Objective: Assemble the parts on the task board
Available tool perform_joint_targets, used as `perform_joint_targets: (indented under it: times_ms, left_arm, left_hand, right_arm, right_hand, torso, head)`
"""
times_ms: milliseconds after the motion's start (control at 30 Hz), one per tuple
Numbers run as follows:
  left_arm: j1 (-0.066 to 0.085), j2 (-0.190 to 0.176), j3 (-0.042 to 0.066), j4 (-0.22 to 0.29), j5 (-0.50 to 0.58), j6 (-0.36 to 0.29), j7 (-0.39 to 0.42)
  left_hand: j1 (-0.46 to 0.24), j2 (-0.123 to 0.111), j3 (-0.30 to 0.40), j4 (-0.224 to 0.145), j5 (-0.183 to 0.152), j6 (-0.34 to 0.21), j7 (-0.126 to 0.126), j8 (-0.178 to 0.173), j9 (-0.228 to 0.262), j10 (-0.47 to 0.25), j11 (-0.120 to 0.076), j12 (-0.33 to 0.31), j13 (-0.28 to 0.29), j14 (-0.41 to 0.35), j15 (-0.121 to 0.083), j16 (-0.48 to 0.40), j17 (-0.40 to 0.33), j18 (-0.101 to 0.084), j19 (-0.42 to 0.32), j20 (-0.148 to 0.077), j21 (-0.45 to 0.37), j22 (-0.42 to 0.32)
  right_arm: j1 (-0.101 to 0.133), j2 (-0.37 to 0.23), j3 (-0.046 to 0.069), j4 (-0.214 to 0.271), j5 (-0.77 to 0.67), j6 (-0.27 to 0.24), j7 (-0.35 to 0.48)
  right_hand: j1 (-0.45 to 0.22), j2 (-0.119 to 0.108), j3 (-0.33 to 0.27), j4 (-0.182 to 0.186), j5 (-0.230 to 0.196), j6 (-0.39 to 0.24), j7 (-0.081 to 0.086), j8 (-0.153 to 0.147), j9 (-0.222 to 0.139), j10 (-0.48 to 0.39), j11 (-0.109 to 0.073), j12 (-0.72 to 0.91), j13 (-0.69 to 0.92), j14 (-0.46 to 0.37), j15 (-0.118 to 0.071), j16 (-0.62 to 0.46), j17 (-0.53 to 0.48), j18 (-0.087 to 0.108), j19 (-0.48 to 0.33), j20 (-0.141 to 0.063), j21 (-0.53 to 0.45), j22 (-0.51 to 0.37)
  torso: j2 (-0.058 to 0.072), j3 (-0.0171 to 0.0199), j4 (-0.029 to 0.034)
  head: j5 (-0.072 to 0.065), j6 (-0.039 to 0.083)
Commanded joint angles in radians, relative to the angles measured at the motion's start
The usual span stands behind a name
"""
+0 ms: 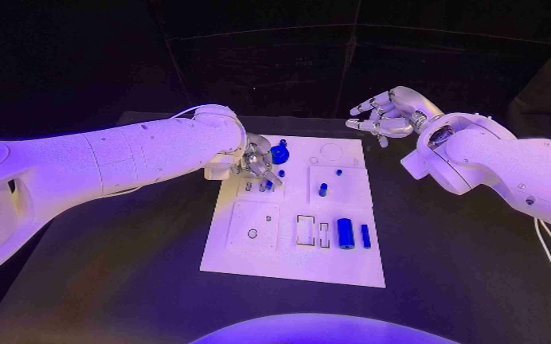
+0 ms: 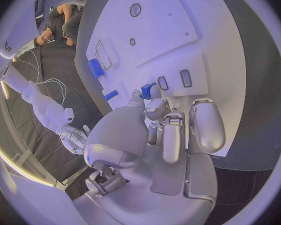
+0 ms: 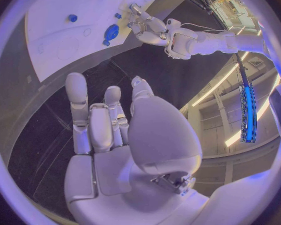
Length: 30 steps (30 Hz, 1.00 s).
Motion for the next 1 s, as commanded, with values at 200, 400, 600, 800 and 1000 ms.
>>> perform_joint_targets:
  times_ms: [200, 400, 600, 800, 1000]
  left_arm:
    - [-0.001, 0.0, 0.0, 0.001, -0.009, 0.019, -0.01]
    - [-0.001, -0.004, 0.0, 0.01, -0.008, 0.014, -0.01]
    - [-0.002, -0.013, 0.0, 0.022, 0.008, 0.004, -0.009]
    - [-0.003, -0.036, 0.0, 0.047, 0.033, -0.026, -0.006]
    - [-0.003, -0.069, 0.0, 0.081, 0.052, -0.07, -0.002]
  left_hand:
    - [0.019, 0.01, 0.019, -0.02, 0.006, -0.008, -0.003, 0.003, 0.004, 0.003, 0.0, 0.006, 0.0, 0.106, -0.004, 0.006, 0.263, -0.005, -0.001, 0.0, 0.004, 0.0]
    - [0.141, 0.043, 0.147, -0.127, 0.052, -0.033, -0.01, -0.023, -0.002, -0.01, -0.007, -0.005, -0.006, 0.106, -0.012, 0.006, 0.263, -0.004, -0.004, -0.005, 0.002, -0.001]
    - [0.059, -0.033, 0.457, -0.221, 0.118, -0.029, 0.013, -0.053, -0.004, -0.014, 0.02, -0.027, -0.022, 0.106, -0.004, 0.006, 0.263, -0.005, -0.007, 0.007, 0.0, 0.002]
    - [-0.111, -0.137, 0.806, -0.271, 0.112, -0.027, 0.007, -0.03, 0.038, 0.0, 0.011, -0.021, -0.024, 0.106, 0.002, 0.006, 0.263, -0.003, -0.007, 0.009, 0.0, 0.008]
    - [-0.144, -0.152, 0.868, -0.28, 0.112, -0.027, 0.007, -0.018, 0.056, 0.006, 0.006, -0.017, -0.022, 0.106, 0.002, 0.006, 0.263, -0.003, -0.007, 0.007, -0.002, 0.008]
  right_arm:
    - [0.002, 0.003, 0.001, -0.002, 0.002, 0.007, 0.004]
    - [0.002, 0.005, 0.001, -0.003, 0.002, 0.008, 0.005]
    - [0.002, 0.007, 0.001, -0.006, 0.002, 0.01, 0.006]
    - [0.002, 0.008, 0.001, -0.009, 0.0, 0.012, 0.006]
    - [0.002, 0.01, 0.001, -0.012, 0.0, 0.014, 0.006]
  right_hand:
    - [0.0, 0.012, -0.006, 0.002, 0.006, -0.006, -0.001, 0.003, -0.001, -0.007, 0.0, -0.002, -0.002, 0.019, -0.005, -0.006, 0.001, 0.021, -0.007, 0.0, -0.006, -0.002]
    - [0.0, 0.013, -0.006, 0.002, 0.007, -0.006, -0.001, 0.004, -0.001, -0.007, 0.0, -0.002, -0.001, 0.019, -0.005, -0.006, 0.001, 0.021, -0.007, 0.0, -0.006, -0.002]
    - [0.0, 0.014, -0.006, 0.002, 0.008, -0.006, -0.001, 0.004, -0.001, -0.007, 0.0, -0.001, -0.002, 0.019, -0.005, -0.005, 0.002, 0.021, -0.007, 0.0, -0.007, -0.002]
    - [0.001, 0.015, -0.006, 0.002, 0.01, -0.006, -0.001, 0.004, -0.001, -0.006, 0.0, -0.001, -0.002, 0.02, -0.005, -0.005, 0.002, 0.021, -0.006, 0.0, -0.007, -0.002]
    - [0.001, 0.015, -0.006, 0.002, 0.01, -0.006, -0.001, 0.004, -0.001, -0.006, 0.0, -0.001, -0.002, 0.02, -0.005, -0.005, 0.002, 0.021, -0.006, 0.0, -0.007, -0.002]
  torso:
    - [0.0, 0.0004, 0.001]
    - [0.0, 0.0001, 0.0007]
    - [0.0, 0.0002, 0.0008]
    - [0.0, 0.0002, 0.0023]
    - [-0.001, 0.001, 0.0032]
  head:
    - [0.0, -0.002]
    - [0.0, -0.003]
    - [0.001, -0.005]
    - [0.001, -0.008]
    - [0.003, -0.008]
